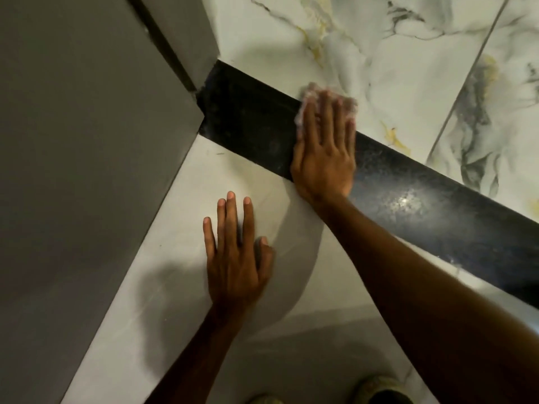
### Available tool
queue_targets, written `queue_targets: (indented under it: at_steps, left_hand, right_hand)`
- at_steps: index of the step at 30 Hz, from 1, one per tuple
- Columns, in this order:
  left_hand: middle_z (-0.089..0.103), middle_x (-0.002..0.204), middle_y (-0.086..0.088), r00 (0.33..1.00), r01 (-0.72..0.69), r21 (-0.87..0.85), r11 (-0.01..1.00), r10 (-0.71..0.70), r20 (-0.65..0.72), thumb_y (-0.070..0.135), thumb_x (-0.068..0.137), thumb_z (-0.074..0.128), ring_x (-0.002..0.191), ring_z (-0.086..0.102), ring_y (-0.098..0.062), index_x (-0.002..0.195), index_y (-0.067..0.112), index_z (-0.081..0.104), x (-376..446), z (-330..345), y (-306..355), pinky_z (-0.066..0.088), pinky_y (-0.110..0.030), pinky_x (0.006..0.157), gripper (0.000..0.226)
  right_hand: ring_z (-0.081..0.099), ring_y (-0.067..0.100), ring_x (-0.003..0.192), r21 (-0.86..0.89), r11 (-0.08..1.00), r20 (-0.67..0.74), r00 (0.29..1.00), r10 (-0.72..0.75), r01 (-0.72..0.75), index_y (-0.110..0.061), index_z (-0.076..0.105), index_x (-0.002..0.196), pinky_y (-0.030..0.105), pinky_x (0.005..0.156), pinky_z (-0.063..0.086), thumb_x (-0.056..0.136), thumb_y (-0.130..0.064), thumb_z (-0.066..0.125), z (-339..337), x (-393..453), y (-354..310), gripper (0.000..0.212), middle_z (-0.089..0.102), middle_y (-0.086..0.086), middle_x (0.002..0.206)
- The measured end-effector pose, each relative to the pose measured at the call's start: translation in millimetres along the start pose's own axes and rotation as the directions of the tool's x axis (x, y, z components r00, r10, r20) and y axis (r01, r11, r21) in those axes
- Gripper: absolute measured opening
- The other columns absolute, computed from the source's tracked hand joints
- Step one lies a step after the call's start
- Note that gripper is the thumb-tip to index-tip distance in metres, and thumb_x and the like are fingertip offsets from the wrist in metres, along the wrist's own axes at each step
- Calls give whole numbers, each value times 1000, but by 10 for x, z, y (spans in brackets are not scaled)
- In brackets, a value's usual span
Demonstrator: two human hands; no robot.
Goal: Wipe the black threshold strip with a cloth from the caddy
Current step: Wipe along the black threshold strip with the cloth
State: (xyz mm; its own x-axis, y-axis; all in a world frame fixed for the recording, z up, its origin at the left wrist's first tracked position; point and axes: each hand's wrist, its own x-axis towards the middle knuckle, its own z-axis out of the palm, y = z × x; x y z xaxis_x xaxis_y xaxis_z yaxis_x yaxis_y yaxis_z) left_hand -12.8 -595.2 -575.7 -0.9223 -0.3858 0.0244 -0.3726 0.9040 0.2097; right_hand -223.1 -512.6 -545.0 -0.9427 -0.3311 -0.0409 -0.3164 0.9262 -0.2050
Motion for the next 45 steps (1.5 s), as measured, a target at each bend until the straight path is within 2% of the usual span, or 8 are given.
queue_targets:
  at_steps: [6,12,16,23,27,33,39,45]
  left_hand:
    - [16,182,-20,990,-104,55,993,98,104,43,110,35,169,16,-37,173,10,22,-99,-26,273,18,-61,136,73]
    - [18,181,-19,924,-350,3,937,345,168,42,108,40,169,19,-37,173,10,25,-216,82,813,18,-60,136,74]
    - [17,182,-19,853,-490,-36,871,488,187,42,108,39,170,16,-35,174,11,21,-241,209,1189,13,-58,138,74]
    - [14,182,-19,740,-645,-54,762,641,205,40,109,39,170,14,-34,174,12,17,-198,323,1723,14,-58,138,74]
    - [10,183,-18,729,-652,-63,755,648,222,42,107,39,170,12,-34,175,13,12,-185,327,1803,13,-59,138,79]
    - [12,183,-17,676,-698,-93,710,696,242,48,107,35,171,8,-33,175,14,15,-187,362,1790,5,-56,139,79]
    - [14,183,-17,576,-775,-118,620,771,271,51,105,37,170,9,-34,174,13,21,-193,378,1769,2,-55,138,80]
    - [12,183,-17,495,-833,-122,539,826,271,52,105,36,170,8,-34,174,13,20,-171,387,1775,2,-55,139,81]
  right_hand:
    - [13,30,171,23,957,47,956,-291,290,-18,24,173,53,141,16,116,-34,33,-73,-701,441,60,19,10,182]
    - [20,32,169,-69,987,-44,989,143,-145,-16,34,170,55,139,22,114,-33,40,-254,-1673,1614,59,27,12,180]
    - [18,37,169,-30,848,-212,833,512,-529,-12,28,171,56,139,20,116,-35,34,-292,-1211,1996,59,23,16,180]
    - [14,28,171,19,959,-124,951,284,-284,-19,31,171,49,142,13,117,-35,37,-281,-1996,2152,57,22,10,181]
    - [19,27,170,-22,848,-135,842,522,-529,-20,36,169,50,139,22,114,-35,41,-364,-2697,2451,58,27,7,180]
    - [19,31,170,-19,658,-267,639,722,-752,-14,26,172,52,139,21,116,-37,25,-531,-1999,3339,60,22,13,181]
    - [12,27,171,-5,804,-163,793,587,-595,-17,23,173,52,140,19,116,-37,29,-402,-2286,2908,61,17,9,183]
    - [19,26,170,39,662,-186,646,740,-748,-18,35,169,51,139,24,114,-34,39,-442,-2751,2844,58,26,7,180]
